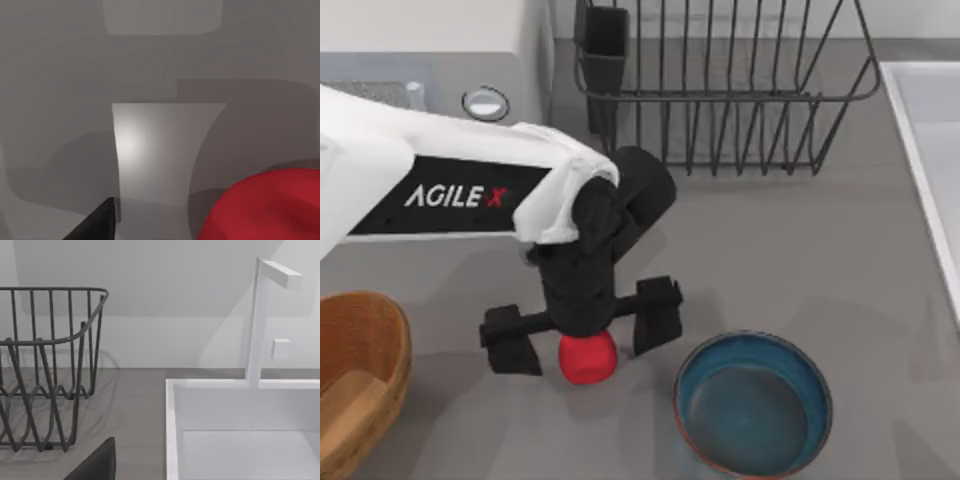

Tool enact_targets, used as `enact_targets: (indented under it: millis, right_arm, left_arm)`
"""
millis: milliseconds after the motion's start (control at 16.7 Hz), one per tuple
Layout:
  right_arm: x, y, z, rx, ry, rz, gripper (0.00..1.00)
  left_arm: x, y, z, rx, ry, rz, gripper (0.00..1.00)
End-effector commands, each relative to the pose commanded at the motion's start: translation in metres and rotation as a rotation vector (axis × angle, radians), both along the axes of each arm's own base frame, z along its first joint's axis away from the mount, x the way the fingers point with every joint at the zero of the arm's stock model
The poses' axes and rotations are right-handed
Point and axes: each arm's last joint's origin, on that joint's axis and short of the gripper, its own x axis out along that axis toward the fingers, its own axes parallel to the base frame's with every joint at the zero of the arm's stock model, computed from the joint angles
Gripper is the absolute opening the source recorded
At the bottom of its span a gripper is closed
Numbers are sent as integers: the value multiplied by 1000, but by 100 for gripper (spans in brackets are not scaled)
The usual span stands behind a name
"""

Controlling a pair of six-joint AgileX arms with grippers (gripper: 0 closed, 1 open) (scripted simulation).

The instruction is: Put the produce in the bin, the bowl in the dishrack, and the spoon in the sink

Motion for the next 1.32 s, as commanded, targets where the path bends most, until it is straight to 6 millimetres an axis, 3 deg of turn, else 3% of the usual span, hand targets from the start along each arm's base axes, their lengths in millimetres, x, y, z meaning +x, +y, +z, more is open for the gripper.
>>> enact_targets:
  millis: [600, 1080, 1320]
  right_arm:
    - [0, 0, 0, 0, 0, 0, 100]
    - [0, 0, 0, 0, 0, 0, 100]
    - [0, 0, 0, 0, 0, 0, 100]
  left_arm:
    - [0, 0, 0, 0, 0, 0, 2]
    - [0, 0, 0, 0, 0, 0, 0]
    - [3, -3, 20, -19, -21, -2, 0]
